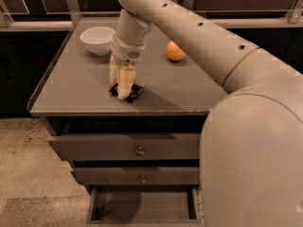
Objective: Place rxbar chocolate into bottom drawer
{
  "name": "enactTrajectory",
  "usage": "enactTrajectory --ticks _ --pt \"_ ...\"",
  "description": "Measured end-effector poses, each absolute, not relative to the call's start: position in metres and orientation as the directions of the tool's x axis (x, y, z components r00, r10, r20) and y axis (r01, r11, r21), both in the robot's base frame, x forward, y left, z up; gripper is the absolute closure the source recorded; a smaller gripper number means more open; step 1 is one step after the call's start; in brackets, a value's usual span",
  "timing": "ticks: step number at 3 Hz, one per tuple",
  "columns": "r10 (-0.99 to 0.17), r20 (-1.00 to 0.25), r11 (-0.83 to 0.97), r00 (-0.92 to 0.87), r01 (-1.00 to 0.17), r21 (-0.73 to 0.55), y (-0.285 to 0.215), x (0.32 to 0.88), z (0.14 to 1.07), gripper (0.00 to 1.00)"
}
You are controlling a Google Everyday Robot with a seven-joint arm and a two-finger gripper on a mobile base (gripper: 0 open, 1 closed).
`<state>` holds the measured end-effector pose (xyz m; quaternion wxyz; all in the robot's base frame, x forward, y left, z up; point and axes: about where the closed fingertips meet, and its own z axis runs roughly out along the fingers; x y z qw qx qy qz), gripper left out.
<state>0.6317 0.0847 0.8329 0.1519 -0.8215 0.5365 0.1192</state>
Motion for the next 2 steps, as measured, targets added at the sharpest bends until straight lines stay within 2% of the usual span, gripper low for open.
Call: enactTrajectory --ticks 1,2 --pt "-0.838 -0.369 -0.382 0.402 -0.915 -0.128 0.087 0.629 0.833 1.00" --pt "-0.835 -0.413 -0.330 0.364 -0.931 -0.155 0.078 0.602 0.845 1.00"
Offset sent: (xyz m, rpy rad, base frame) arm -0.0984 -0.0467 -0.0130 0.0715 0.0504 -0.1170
